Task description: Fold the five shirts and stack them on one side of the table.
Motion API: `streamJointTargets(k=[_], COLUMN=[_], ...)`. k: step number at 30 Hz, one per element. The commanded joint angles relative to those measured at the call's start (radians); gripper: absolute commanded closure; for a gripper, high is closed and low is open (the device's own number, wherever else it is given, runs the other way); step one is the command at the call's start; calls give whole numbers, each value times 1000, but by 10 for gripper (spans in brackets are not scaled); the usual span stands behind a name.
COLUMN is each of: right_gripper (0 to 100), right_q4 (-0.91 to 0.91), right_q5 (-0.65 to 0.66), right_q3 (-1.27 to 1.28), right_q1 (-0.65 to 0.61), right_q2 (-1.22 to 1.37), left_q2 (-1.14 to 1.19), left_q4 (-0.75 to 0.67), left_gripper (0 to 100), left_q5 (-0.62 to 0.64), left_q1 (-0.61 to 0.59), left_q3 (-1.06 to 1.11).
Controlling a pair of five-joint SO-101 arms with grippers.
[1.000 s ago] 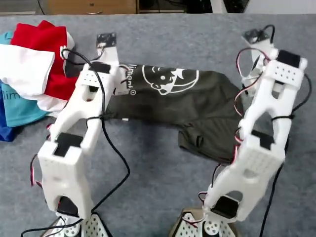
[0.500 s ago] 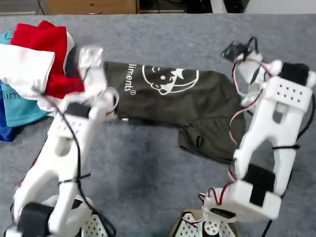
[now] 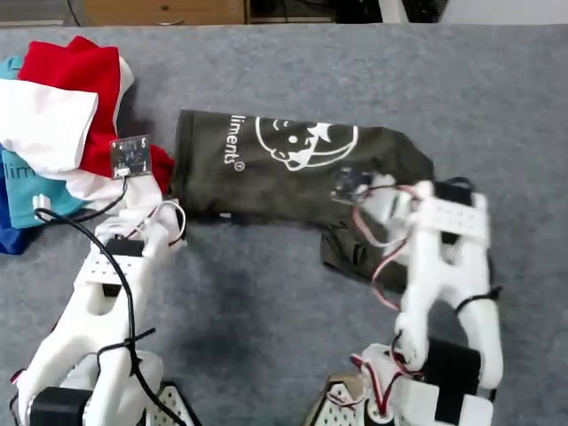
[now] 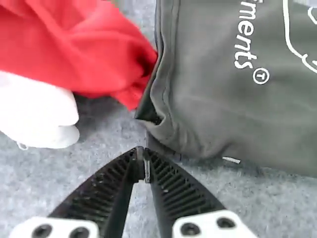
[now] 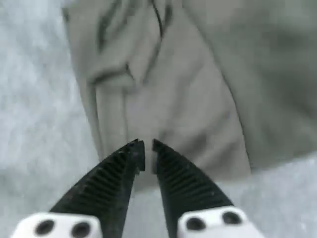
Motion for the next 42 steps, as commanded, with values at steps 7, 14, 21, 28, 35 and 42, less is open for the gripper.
streamJointTargets(k=[7, 14, 21, 28, 35, 42], right_gripper=[977, 996, 997, 997, 997, 997], right_q4=[-270, -367, -293, -236, -238, -244], right_q5=[-160, -167, -212, -218, -244, -245], right_q3=[77, 101, 24, 71, 145, 183], right_q1=[-143, -139, -147, -213, -252, -311], right_q2=[-39, 47, 173, 28, -59, -56], left_q2=[-28, -28, -28, -28, -28, -28], left_q4=[-20, -20, -20, -20, -20, -20], left_gripper=[982, 982, 982, 982, 982, 982], left_q5=[-5, -5, -5, -5, -5, -5], left_q1=[12, 12, 12, 12, 12, 12], left_q3=[-8, -6, -6, -6, -8, -8])
